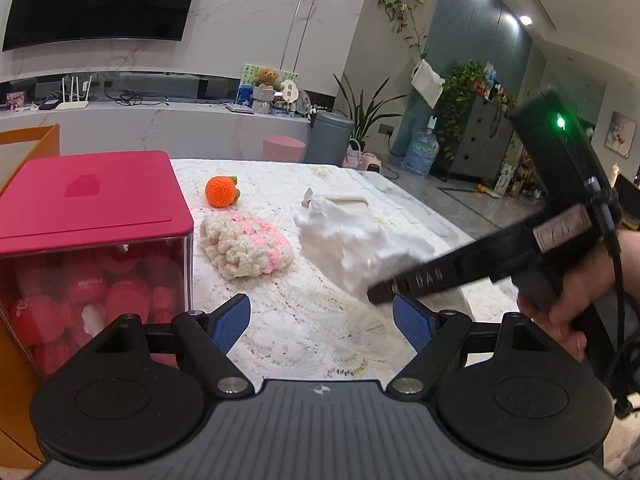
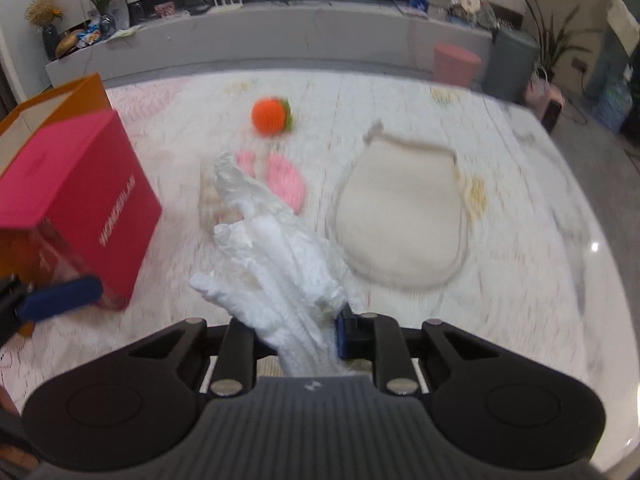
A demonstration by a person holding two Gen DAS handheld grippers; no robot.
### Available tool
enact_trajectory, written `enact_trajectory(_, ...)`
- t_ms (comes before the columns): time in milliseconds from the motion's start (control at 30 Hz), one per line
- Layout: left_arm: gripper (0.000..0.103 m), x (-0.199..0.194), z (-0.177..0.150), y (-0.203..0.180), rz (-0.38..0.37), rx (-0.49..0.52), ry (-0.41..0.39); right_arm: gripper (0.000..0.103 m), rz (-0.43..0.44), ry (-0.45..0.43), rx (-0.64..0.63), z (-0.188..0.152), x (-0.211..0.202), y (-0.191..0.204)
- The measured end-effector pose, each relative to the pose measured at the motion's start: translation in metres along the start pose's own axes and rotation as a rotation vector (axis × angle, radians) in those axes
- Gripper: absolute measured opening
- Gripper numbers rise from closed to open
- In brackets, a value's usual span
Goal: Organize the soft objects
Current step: 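Grasp the pink-and-white crocheted piece with the left tool while the right tool lifts the white bag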
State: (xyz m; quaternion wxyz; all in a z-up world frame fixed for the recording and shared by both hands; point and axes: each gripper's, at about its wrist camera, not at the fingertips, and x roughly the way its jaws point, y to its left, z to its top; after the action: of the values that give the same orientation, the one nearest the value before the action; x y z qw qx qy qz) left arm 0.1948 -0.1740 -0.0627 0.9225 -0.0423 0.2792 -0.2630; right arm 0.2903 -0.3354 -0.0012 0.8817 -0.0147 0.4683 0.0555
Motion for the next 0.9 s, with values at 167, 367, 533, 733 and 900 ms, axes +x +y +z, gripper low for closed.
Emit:
enact_trajectory(167,0.095,0.015,0.002,-0.017,0.046,0.051,0.037,0.019,-0.035,0.001,0.062,-0.004,0.007,-0.024)
enact_trajectory(367,0.095,0.061,0.006,-0.047,0.143,0.111,0.063,0.019,-0.075,-0.127,0.159,0.010,-0.024,-0.068)
enact_trajectory(533,0.095,0.117,0.022,-0.050,0.352,0.058,0.058,0.019,-0.081,-0.195,0.217,0.012,-0.043,-0.092)
enact_trajectory(733,0.095,0.164,0.047,-0.026,0.502,-0.014,0.089,0.019,-0.041,-0.222,0.260,0.011,-0.039,-0.107)
enact_trajectory(900,0.094,0.176,0.050,-0.026,0.539,0.024,0.106,0.019,-0.042,-0.211,0.277,0.009,-0.028,-0.109)
